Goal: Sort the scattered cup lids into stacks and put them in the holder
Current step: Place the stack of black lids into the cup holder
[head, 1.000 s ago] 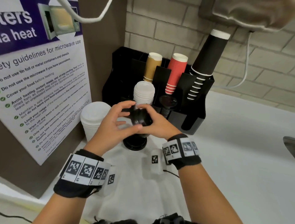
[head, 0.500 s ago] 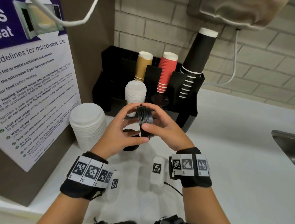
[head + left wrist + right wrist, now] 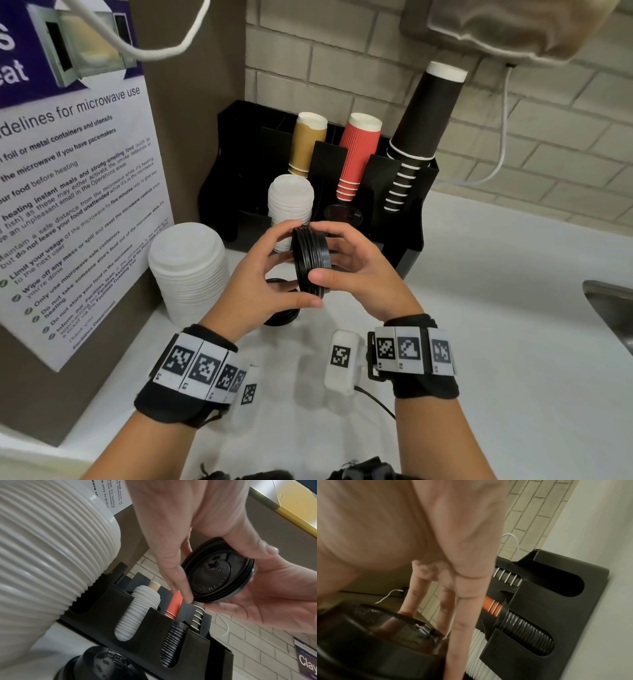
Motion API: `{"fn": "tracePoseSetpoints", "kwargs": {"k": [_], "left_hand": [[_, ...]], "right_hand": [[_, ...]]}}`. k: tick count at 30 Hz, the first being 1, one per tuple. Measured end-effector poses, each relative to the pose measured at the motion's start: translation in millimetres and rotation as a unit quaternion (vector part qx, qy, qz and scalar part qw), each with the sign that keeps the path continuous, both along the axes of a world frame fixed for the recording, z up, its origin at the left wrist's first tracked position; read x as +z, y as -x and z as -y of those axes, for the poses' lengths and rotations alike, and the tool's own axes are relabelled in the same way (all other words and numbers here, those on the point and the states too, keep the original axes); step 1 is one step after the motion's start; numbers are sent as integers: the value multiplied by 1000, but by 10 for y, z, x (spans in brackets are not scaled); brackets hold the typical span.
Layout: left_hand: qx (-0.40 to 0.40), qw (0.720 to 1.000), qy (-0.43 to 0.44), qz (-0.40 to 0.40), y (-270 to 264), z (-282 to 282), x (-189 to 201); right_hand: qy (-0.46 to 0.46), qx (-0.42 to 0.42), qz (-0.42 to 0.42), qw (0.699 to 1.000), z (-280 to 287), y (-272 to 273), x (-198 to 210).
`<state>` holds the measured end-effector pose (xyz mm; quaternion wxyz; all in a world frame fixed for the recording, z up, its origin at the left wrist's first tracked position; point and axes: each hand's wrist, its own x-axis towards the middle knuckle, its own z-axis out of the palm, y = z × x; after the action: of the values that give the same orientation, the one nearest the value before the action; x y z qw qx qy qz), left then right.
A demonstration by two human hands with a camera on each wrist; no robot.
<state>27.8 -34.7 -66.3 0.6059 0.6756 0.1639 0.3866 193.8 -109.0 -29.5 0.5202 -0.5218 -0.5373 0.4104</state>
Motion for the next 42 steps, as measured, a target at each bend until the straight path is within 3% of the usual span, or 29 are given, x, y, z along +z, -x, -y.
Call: {"fn": "tracePoseSetpoints", "kwargs": {"k": [7, 13, 22, 28, 31, 33, 38, 42], "left_hand": [[-5, 1000, -2, -4, 0, -5, 13], [6, 1000, 13, -28, 22, -25, 11], [69, 998, -11, 2, 53, -78, 37], [88, 996, -19, -9, 66, -118, -26], [118, 992, -33, -16, 121, -148, -46], [131, 990, -45, -18, 159, -165, -53], [140, 988, -60, -19, 200, -198, -75], [142, 988, -64, -17, 211, -203, -85]], "right_hand": [[-3, -17, 21, 1000, -7, 10, -11], [-15, -32, 97, 995, -87, -4, 93], [-11, -3, 126, 992, -277, 44, 201], [-76, -45, 150, 985, -382, -129, 258], [-86, -131, 225, 962, -549, -498, 398], [-34, -160, 299, 940, -711, -756, 440], [114, -97, 478, 865, -1047, -982, 375], [143, -56, 523, 838, -1169, -956, 369]]}}
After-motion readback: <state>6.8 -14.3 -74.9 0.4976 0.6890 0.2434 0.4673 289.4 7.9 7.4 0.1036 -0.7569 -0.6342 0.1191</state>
